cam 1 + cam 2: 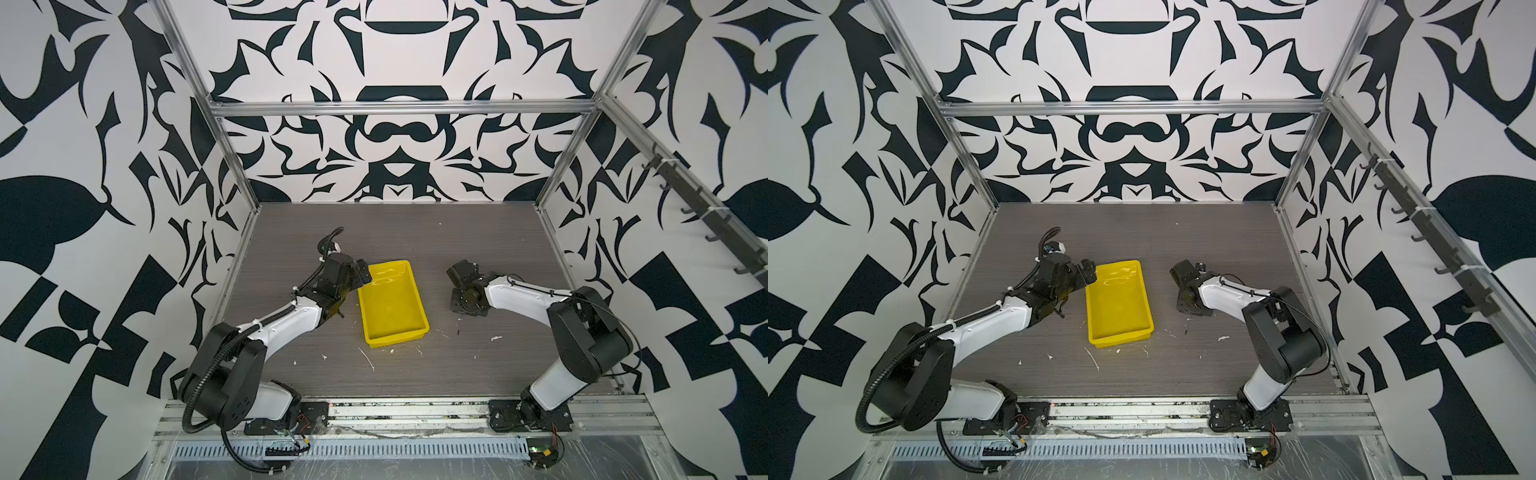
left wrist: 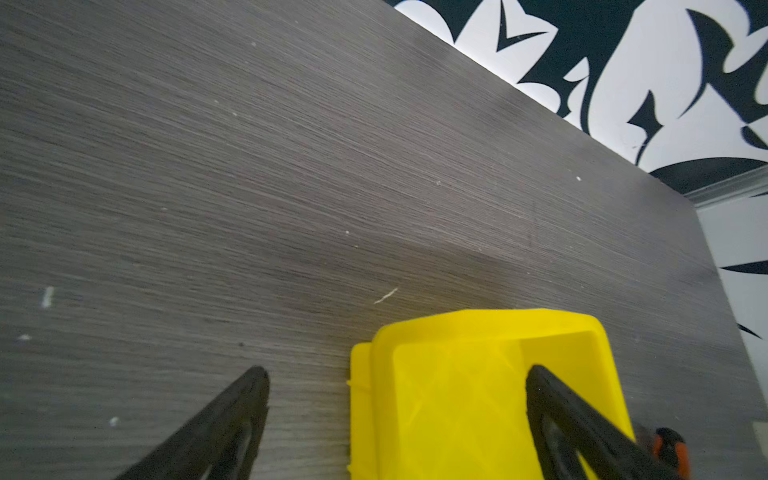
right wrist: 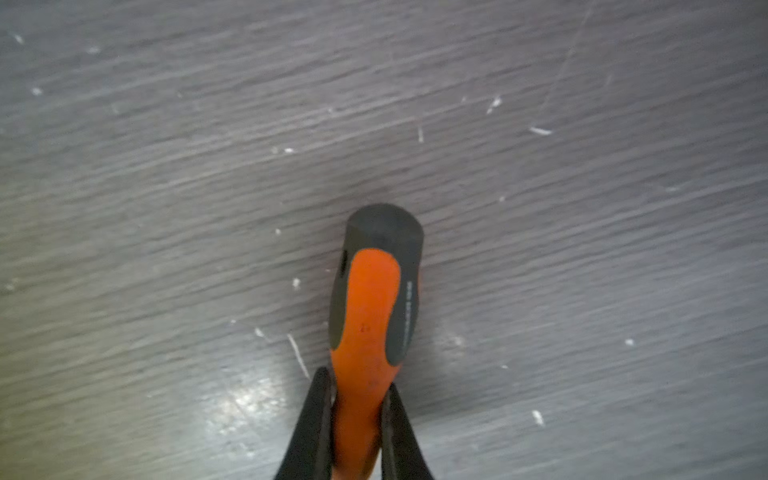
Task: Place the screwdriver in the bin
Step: 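Lower the right gripper and close it on the screwdriver handle, then lift the screwdriver with the right gripper and carry it over the yellow tray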
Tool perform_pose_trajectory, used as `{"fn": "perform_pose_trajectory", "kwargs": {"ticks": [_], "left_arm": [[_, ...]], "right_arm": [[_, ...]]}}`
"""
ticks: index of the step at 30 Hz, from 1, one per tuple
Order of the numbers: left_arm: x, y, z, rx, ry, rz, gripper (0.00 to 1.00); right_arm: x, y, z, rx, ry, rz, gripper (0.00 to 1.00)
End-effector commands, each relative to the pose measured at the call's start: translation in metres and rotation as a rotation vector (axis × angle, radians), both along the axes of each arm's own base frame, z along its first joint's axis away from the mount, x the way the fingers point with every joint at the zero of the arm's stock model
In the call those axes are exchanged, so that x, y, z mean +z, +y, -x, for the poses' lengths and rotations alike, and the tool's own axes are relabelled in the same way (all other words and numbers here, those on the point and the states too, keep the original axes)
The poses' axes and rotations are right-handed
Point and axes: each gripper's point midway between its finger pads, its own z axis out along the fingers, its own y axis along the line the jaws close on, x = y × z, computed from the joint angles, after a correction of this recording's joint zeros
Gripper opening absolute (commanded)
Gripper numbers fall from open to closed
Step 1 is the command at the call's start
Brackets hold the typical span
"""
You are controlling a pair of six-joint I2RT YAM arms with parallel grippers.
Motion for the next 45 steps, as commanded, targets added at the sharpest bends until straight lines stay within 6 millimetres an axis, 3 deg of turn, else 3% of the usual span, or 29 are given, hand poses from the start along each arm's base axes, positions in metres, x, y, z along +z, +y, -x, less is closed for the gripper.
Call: {"fn": "perform_pose_trajectory", "kwargs": {"ticks": [1, 5, 8, 11, 14, 16, 19, 25, 30, 33, 45], "left_arm": [[0.012, -0.020, -0.005, -0.083, -0.041, 0.069, 1.00], [0.009, -0.006, -0.005, -0.011, -0.032, 0.035, 1.00], [0.011, 0.009, -0.004, 0.058, -0.050, 0.014, 1.00], [0.015, 0.011, -0.002, 0.063, -0.064, 0.013, 1.00], [0.018, 0.013, -0.001, 0.066, -0.095, 0.026, 1.00], [0.018, 0.015, -0.001, 0.081, -0.104, 0.037, 1.00], [0.019, 0.017, 0.002, 0.082, -0.100, 0.036, 1.00], [0.021, 0.024, 0.005, 0.115, -0.123, 0.044, 1.00], [0.021, 0.030, 0.005, 0.152, -0.140, 0.056, 1.00], [0.020, 0.033, 0.006, 0.165, -0.140, 0.057, 1.00], [0.015, 0.022, 0.005, 0.126, -0.110, 0.083, 1.00]], "right_arm": [[0.006, -0.012, 0.006, -0.011, -0.019, 0.041, 0.00], [0.005, -0.015, 0.011, -0.047, -0.037, 0.025, 0.00], [0.020, -0.015, 0.009, -0.024, -0.052, 0.034, 0.00], [0.053, -0.021, 0.003, 0.008, -0.088, 0.112, 0.00], [0.099, -0.017, -0.002, 0.083, -0.155, 0.213, 0.00], [0.130, -0.008, -0.004, 0.131, -0.204, 0.260, 0.00], [0.160, 0.014, -0.006, 0.173, -0.257, 0.233, 0.00], [0.185, 0.080, -0.025, 0.184, -0.345, -0.056, 0.00], [0.191, 0.131, -0.041, 0.189, -0.356, -0.260, 0.00], [0.186, 0.163, -0.040, 0.244, -0.314, -0.336, 0.00], [0.136, 0.216, -0.022, 0.318, -0.188, -0.326, 0.00]]}}
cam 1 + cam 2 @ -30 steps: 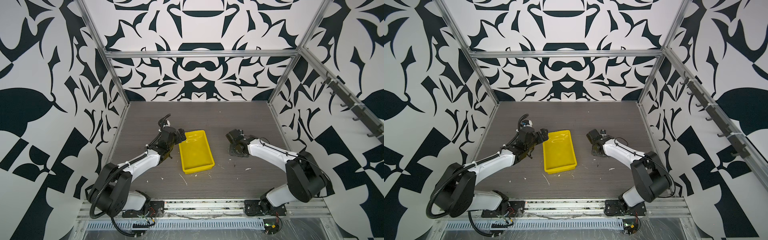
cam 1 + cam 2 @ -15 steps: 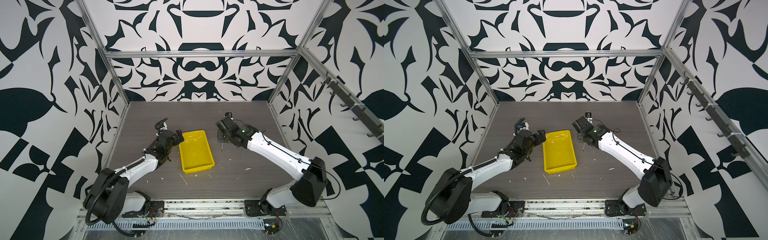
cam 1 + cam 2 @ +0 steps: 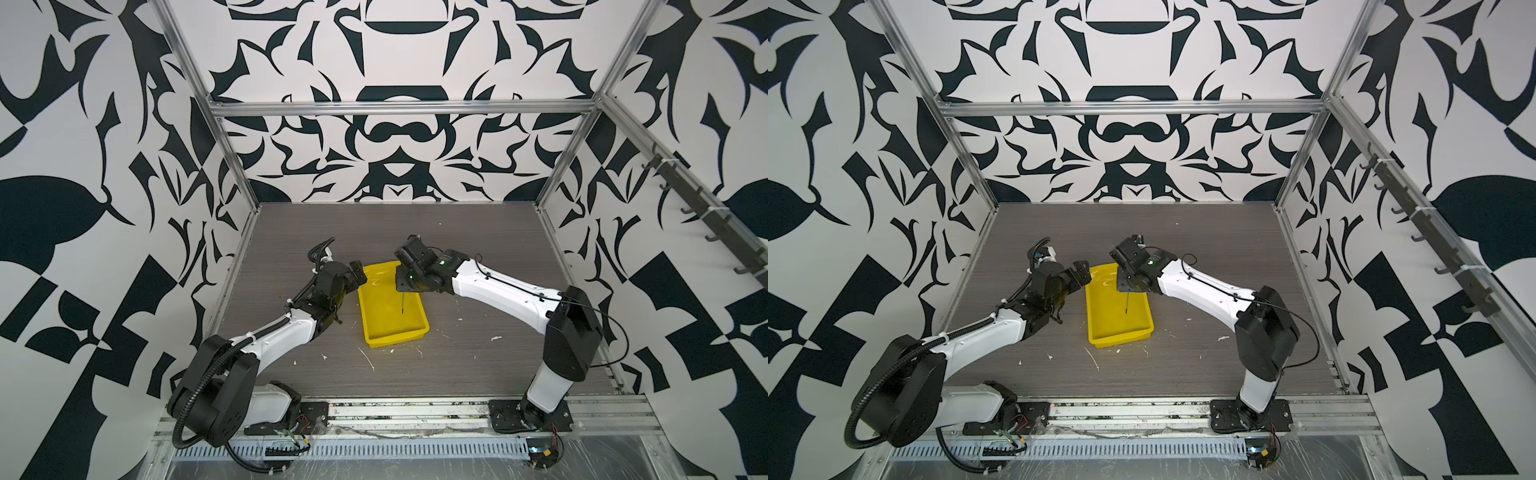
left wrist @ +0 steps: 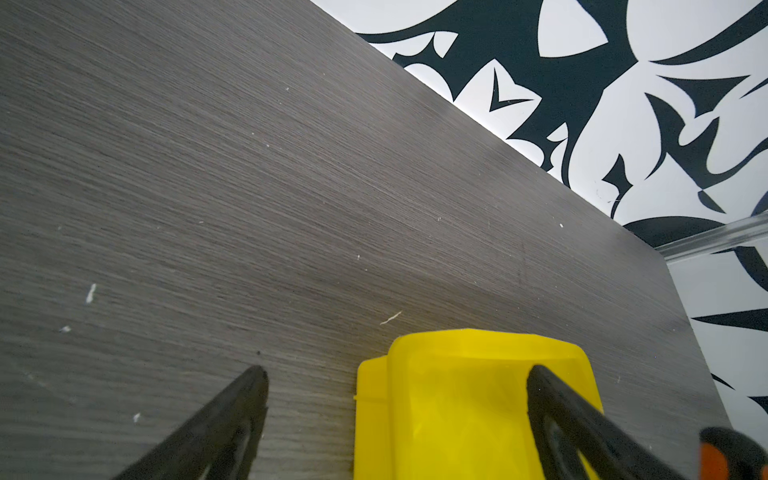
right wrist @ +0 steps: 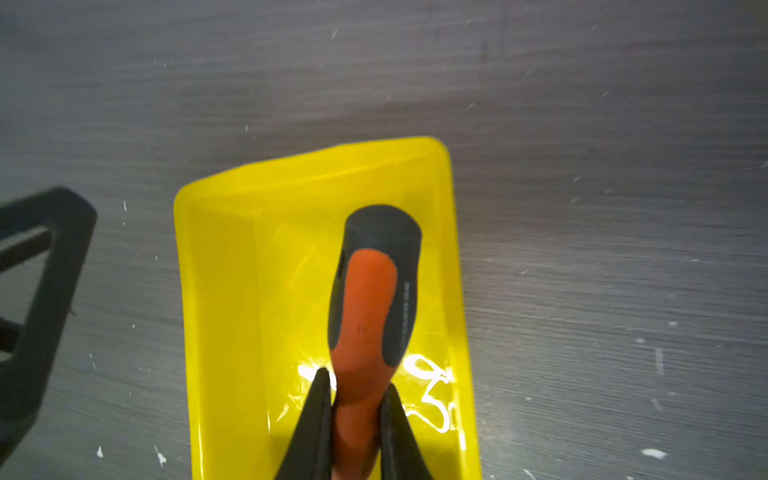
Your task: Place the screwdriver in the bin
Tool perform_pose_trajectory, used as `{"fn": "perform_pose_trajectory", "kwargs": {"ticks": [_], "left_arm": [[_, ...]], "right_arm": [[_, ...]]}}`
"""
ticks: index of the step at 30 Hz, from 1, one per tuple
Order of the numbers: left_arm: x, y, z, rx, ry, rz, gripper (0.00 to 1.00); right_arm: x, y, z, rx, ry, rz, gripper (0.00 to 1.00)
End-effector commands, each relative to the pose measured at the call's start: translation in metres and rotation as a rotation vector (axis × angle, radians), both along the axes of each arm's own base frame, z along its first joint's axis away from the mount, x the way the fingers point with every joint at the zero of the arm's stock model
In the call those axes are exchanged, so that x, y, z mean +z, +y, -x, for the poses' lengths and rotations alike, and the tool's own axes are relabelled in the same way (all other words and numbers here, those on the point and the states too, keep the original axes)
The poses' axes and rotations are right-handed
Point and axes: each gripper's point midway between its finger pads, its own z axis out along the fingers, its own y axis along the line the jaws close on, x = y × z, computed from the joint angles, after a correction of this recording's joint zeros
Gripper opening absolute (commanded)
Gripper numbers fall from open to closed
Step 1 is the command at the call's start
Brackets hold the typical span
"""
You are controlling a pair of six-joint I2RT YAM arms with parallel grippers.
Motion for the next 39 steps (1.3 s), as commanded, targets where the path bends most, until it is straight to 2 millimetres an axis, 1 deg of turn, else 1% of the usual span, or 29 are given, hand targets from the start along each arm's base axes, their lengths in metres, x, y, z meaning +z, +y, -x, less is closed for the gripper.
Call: {"fn": "perform_pose_trajectory", "kwargs": {"ticks": [1, 3, 7, 9, 12, 14, 15, 17, 18, 19, 20, 22, 23, 25, 27, 30, 32, 34, 35, 36, 38, 39], "left_arm": [[0.006, -0.002, -0.001, 0.002, -0.018, 0.031, 1.00], [0.006, 0.002, -0.001, 0.019, -0.022, 0.025, 1.00], [0.006, -0.001, -0.002, 0.005, -0.010, 0.023, 1.00], [0.006, 0.000, -0.002, 0.007, -0.011, 0.012, 1.00], [0.009, 0.007, 0.000, 0.038, -0.019, 0.008, 1.00], [0.008, 0.006, 0.002, 0.031, -0.025, 0.018, 1.00], [0.020, 0.007, 0.003, 0.030, -0.055, 0.035, 1.00], [0.020, 0.010, 0.004, 0.046, -0.061, 0.035, 1.00], [0.019, 0.011, 0.004, 0.053, -0.062, 0.037, 1.00], [0.019, 0.011, 0.004, 0.053, -0.062, 0.039, 1.00], [0.019, 0.009, 0.003, 0.046, -0.058, 0.042, 1.00], [0.019, 0.006, 0.003, 0.029, -0.051, 0.038, 1.00], [0.018, 0.006, 0.002, 0.031, -0.048, 0.032, 1.00], [0.017, 0.010, 0.003, 0.050, -0.045, 0.021, 1.00], [0.019, 0.011, 0.003, 0.052, -0.051, 0.028, 1.00], [0.022, 0.010, 0.005, 0.043, -0.058, 0.033, 1.00], [0.021, 0.014, 0.005, 0.062, -0.062, 0.026, 1.00], [0.022, 0.014, 0.004, 0.063, -0.056, 0.022, 1.00], [0.022, 0.013, 0.004, 0.057, -0.050, 0.023, 1.00], [0.023, 0.011, 0.004, 0.048, -0.047, 0.022, 1.00], [0.022, 0.012, 0.005, 0.049, -0.042, 0.015, 1.00], [0.022, 0.013, 0.004, 0.056, -0.042, 0.014, 1.00]], "right_arm": [[0.010, 0.019, -0.004, 0.002, -0.014, -0.060, 0.00], [0.001, 0.025, -0.003, 0.011, 0.011, -0.058, 0.00], [-0.015, 0.035, -0.003, 0.023, 0.059, -0.053, 0.00], [-0.027, 0.040, -0.004, 0.033, 0.083, -0.049, 0.00], [-0.043, 0.049, -0.007, 0.046, 0.118, -0.032, 0.00], [-0.053, 0.050, -0.008, 0.053, 0.135, -0.004, 0.00], [-0.057, 0.051, -0.009, 0.054, 0.144, 0.004, 0.01], [-0.061, 0.052, -0.008, 0.053, 0.158, 0.015, 0.02], [-0.061, 0.052, -0.007, 0.055, 0.163, 0.013, 0.05], [-0.059, 0.054, -0.006, 0.061, 0.166, 0.001, 0.10], [-0.057, 0.054, -0.006, 0.068, 0.163, -0.004, 0.18], [-0.049, 0.054, -0.004, 0.077, 0.147, -0.024, 0.38], [-0.045, 0.054, -0.003, 0.080, 0.141, -0.037, 0.43], [-0.039, 0.054, 0.000, 0.079, 0.138, -0.060, 0.50], [-0.033, 0.053, 0.004, 0.089, 0.137, -0.079, 0.52], [-0.017, 0.045, 0.011, 0.078, 0.110, -0.107, 0.52], [0.001, 0.040, 0.017, 0.077, 0.078, -0.167, 0.52], [0.027, 0.032, 0.025, 0.081, 0.020, -0.228, 0.52], [0.036, 0.023, 0.028, 0.076, -0.010, -0.233, 0.52], [0.049, 0.009, 0.029, 0.057, -0.059, -0.222, 0.52], [0.065, -0.026, 0.030, 0.000, -0.162, -0.160, 0.52], [0.072, -0.049, 0.027, -0.047, -0.235, -0.106, 0.56]]}}
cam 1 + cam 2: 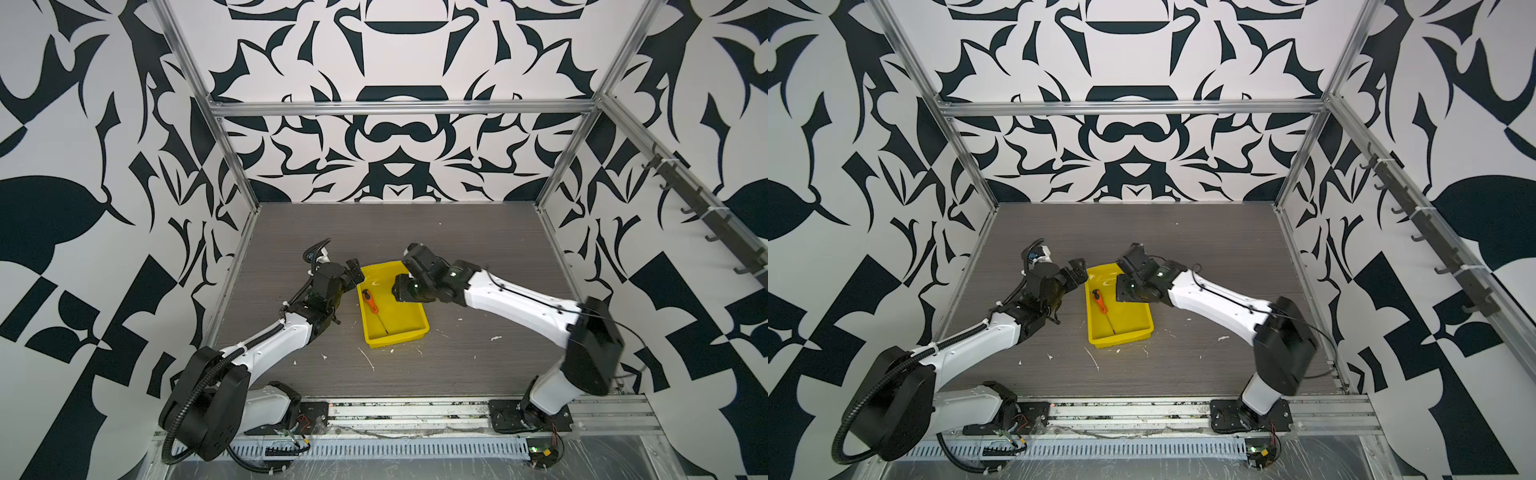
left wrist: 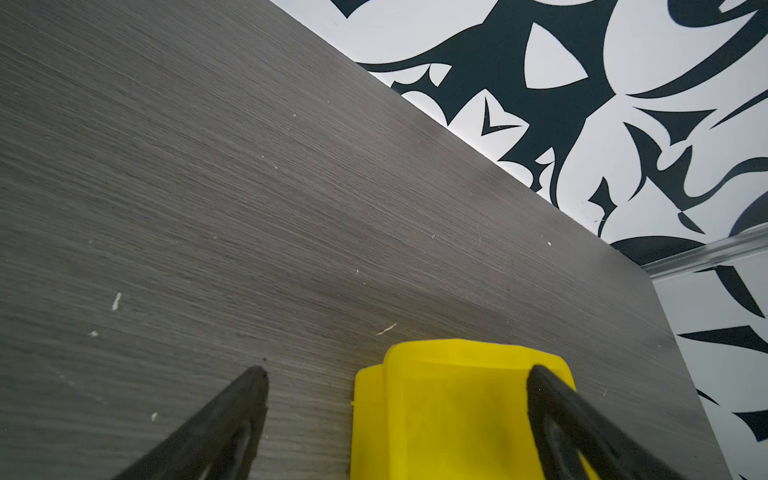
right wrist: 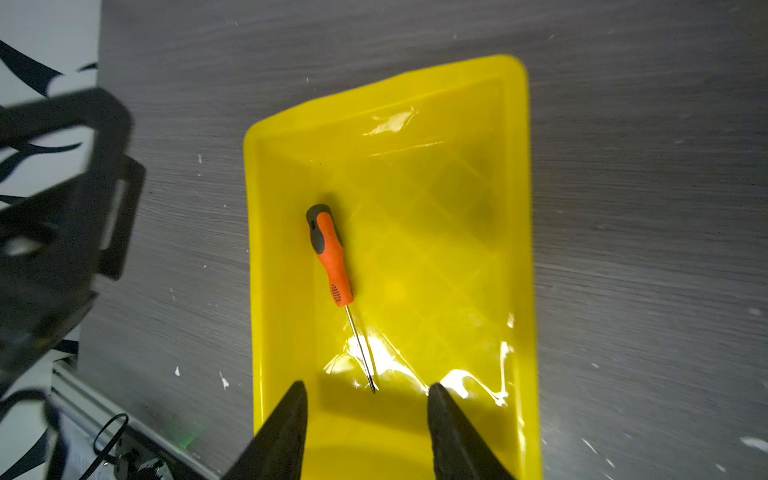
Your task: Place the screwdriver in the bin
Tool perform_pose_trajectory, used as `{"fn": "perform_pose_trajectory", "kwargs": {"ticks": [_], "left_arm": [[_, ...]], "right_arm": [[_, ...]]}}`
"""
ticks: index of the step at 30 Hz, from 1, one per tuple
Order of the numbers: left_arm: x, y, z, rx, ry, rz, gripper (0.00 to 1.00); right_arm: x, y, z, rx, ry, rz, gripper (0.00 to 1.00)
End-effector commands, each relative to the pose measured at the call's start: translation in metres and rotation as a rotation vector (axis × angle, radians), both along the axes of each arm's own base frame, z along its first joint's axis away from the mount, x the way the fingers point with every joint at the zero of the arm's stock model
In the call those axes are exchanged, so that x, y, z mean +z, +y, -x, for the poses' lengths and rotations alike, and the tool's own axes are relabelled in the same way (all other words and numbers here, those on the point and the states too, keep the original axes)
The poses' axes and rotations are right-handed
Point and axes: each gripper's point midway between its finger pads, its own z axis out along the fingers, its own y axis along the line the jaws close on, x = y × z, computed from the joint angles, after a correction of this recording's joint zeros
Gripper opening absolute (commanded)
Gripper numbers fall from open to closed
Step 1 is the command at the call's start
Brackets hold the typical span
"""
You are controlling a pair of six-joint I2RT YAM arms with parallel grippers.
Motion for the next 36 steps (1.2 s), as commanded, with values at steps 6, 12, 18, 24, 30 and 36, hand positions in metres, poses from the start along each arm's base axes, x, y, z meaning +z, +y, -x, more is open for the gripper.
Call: {"fn": "perform_pose_trajectory", "kwargs": {"ticks": [6, 12, 18, 24, 30, 36], "left_arm": [[0.009, 0.003, 0.001, 0.015, -0.001, 0.009, 1.00], [0.005, 0.004, -0.002, 0.026, 0.008, -0.013, 1.00], [0.009, 0.004, 0.000, 0.018, 0.011, -0.016, 1.00], [0.006, 0.005, -0.002, 0.028, 0.009, -0.017, 1.00], [0.002, 0.002, -0.004, 0.018, 0.030, -0.030, 1.00], [0.004, 0.002, -0.004, 0.018, 0.023, -0.024, 1.00]], "right_arm": [[0.052, -0.138, -0.009, -0.389, -0.505, 0.170, 0.97], [0.050, -0.177, -0.010, -0.403, -0.805, 0.357, 1.00], [0.011, -0.184, -0.034, -0.068, -0.975, 0.780, 1.00], [-0.015, -0.209, -0.061, -0.053, -0.885, 0.687, 1.00], [-0.037, -0.244, -0.079, -0.130, -0.827, 0.604, 1.00], [-0.059, -0.284, -0.084, -0.363, -0.790, 0.557, 1.00]]}}
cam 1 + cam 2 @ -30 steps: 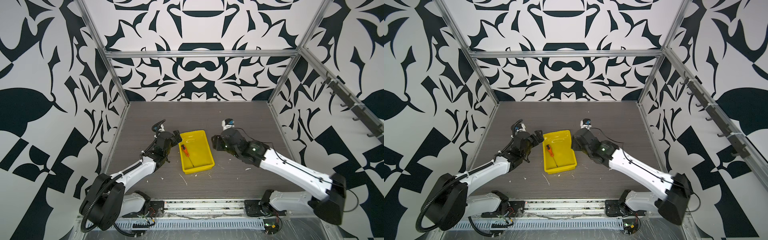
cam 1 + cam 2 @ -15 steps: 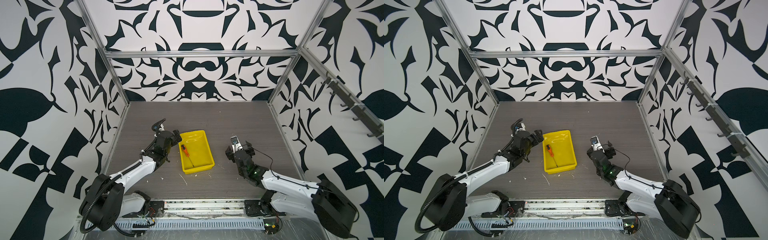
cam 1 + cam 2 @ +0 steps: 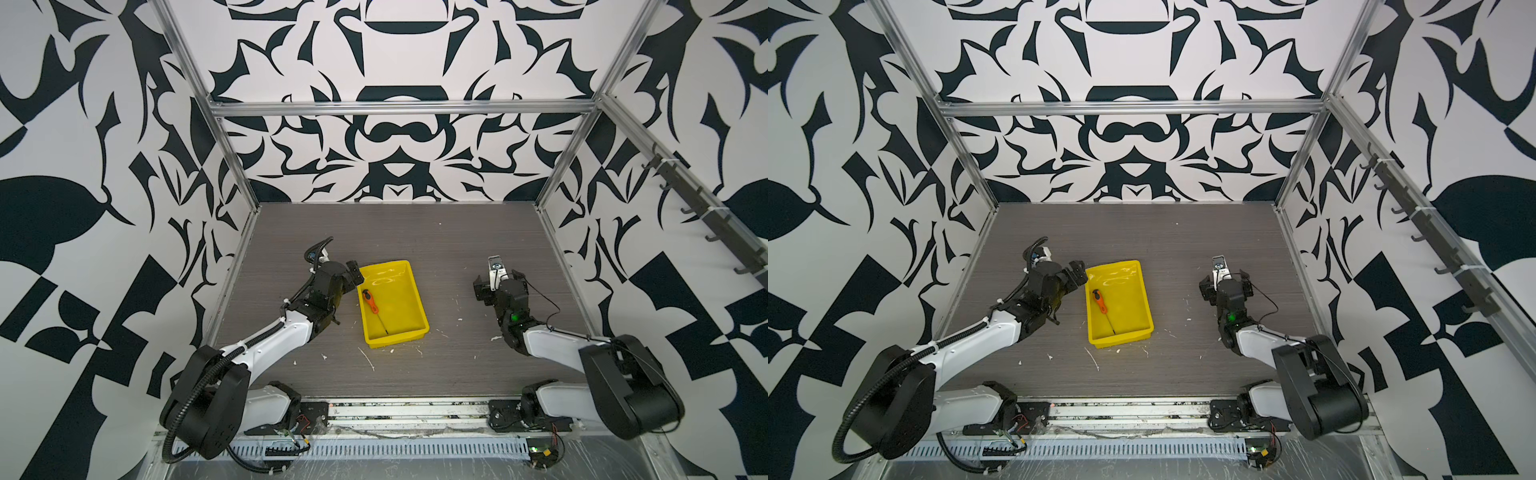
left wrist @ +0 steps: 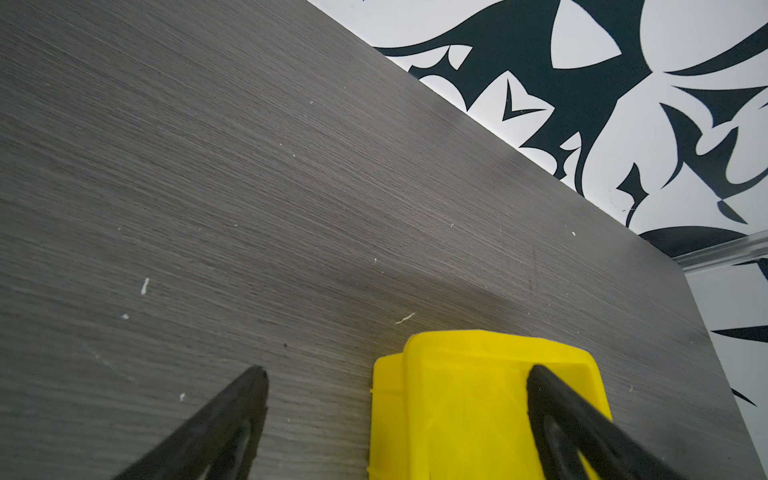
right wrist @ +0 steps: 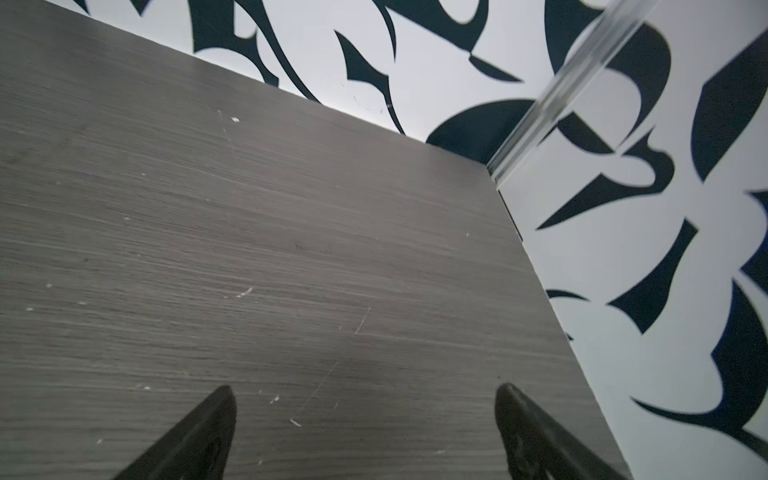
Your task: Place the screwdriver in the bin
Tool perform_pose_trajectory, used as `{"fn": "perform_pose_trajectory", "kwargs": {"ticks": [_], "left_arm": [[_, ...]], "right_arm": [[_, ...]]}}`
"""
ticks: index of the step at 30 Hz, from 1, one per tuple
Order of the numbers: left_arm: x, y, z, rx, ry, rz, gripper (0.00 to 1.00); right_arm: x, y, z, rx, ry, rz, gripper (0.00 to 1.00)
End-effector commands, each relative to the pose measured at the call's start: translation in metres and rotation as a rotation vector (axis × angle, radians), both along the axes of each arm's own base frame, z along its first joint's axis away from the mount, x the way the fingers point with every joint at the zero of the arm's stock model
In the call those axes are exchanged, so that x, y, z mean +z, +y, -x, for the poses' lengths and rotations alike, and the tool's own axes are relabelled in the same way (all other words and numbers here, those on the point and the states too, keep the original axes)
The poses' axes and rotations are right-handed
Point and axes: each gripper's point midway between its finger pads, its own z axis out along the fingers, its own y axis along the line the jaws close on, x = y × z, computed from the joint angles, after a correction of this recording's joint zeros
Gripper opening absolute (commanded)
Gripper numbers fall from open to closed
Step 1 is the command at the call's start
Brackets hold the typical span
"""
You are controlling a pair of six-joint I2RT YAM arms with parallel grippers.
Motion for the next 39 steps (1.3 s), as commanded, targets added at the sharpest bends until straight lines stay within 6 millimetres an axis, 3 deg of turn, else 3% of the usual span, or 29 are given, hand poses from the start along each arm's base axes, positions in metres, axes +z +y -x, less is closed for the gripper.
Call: {"fn": "perform_pose_trajectory", "kwargs": {"ticks": [1, 4, 6, 8, 9, 12, 15, 17, 18, 23, 28, 30, 34, 39], "left_arm": [[0.012, -0.002, -0.006, 0.005, -0.022, 0.013, 1.00], [0.012, -0.003, -0.006, -0.006, -0.018, 0.001, 1.00], [0.011, -0.001, -0.006, 0.001, -0.019, -0.011, 1.00], [0.013, -0.002, -0.006, -0.005, -0.022, -0.009, 1.00], [0.014, -0.003, -0.006, -0.011, -0.026, -0.007, 1.00], [0.016, 0.000, -0.007, -0.004, -0.047, -0.024, 1.00], [0.022, 0.012, -0.013, 0.017, -0.096, -0.159, 1.00], [0.033, 0.014, -0.018, -0.039, -0.126, -0.316, 1.00], [0.027, 0.011, -0.021, -0.109, -0.098, -0.433, 1.00], [0.037, 0.068, -0.018, 0.104, -0.026, -0.728, 1.00], [0.021, 0.094, -0.023, 0.086, -0.109, -0.926, 1.00], [0.010, 0.110, -0.026, 0.107, -0.116, -0.924, 1.00], [-0.018, 0.151, -0.031, 0.217, -0.137, -0.741, 1.00], [-0.026, 0.168, -0.029, 0.247, -0.203, -0.678, 1.00]], "right_arm": [[0.018, -0.008, -0.007, -0.058, -0.142, -0.131, 1.00], [0.007, -0.015, -0.011, -0.077, -0.142, -0.155, 0.99], [-0.003, -0.021, -0.015, -0.099, -0.151, -0.154, 0.91], [-0.006, -0.028, -0.017, -0.153, -0.130, -0.129, 0.91], [-0.010, -0.032, -0.018, -0.187, -0.095, -0.141, 1.00], [-0.007, -0.034, -0.022, -0.193, -0.106, -0.134, 1.00], [-0.010, -0.023, -0.025, -0.128, -0.075, -0.131, 1.00], [-0.010, -0.023, -0.025, -0.127, -0.074, -0.134, 1.00], [-0.010, -0.023, -0.026, -0.125, -0.075, -0.133, 1.00], [-0.011, -0.022, -0.026, -0.119, -0.068, -0.139, 1.00], [-0.011, -0.023, -0.026, -0.120, -0.067, -0.139, 1.00], [-0.011, -0.023, -0.026, -0.119, -0.068, -0.141, 1.00], [-0.011, -0.023, -0.026, -0.118, -0.068, -0.141, 1.00], [-0.011, -0.023, -0.026, -0.119, -0.068, -0.141, 1.00]]}}
